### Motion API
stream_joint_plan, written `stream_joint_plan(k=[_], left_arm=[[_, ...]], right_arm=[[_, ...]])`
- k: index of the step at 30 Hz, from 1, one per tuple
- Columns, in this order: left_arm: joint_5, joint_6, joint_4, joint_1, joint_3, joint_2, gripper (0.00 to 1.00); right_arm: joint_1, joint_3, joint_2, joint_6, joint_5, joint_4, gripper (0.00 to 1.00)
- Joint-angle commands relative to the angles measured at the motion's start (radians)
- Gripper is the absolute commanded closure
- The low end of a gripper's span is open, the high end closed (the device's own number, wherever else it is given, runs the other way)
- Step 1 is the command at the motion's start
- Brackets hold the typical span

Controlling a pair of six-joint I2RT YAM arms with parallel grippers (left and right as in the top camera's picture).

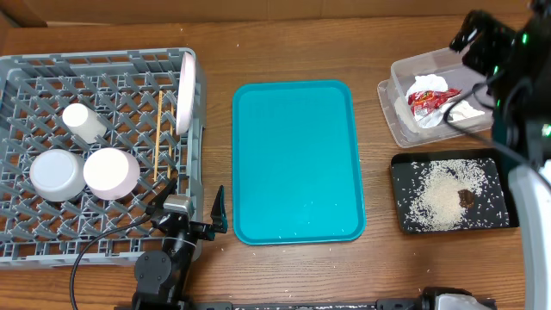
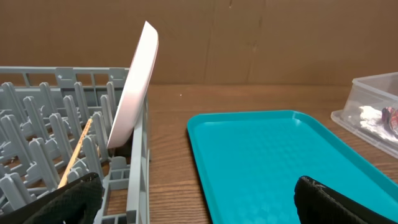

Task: Sort waste into correct bins and load items into the dishwasher

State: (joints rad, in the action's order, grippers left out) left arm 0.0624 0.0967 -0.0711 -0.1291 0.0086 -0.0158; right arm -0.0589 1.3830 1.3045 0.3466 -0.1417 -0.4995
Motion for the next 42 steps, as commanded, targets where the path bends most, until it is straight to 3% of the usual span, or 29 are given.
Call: stream_joint_plan(k=[1,10,20,29,42], left_arm=[[-0.012,-0.015,-0.003,0.005,-0.004,0.012,0.0],[-0.012,-0.015,-0.003,0.005,-0.004,0.012,0.0],[-0.012,-0.015,-0.003,0.005,-0.004,0.012,0.0],[-0.012,-0.015,-0.003,0.005,-0.004,0.012,0.0],[-0.012,-0.015,-0.003,0.005,-0.004,0.012,0.0]], right_arm=[[-0.001,-0.15,-0.137,-0.011,0.06,0.099,0.0],[-0.001,-0.597,-0.455,-0.011,0.13,0.432,0.0],[-0.001,-1.016,-0.812,-0.011,0.137,0.647,0.0],[-0.001,-1.228,-1.021,-0.069,0.136,0.716,0.0],[0.004,-1.328,-1.186,-0.116,0.137,0.737,0.0]])
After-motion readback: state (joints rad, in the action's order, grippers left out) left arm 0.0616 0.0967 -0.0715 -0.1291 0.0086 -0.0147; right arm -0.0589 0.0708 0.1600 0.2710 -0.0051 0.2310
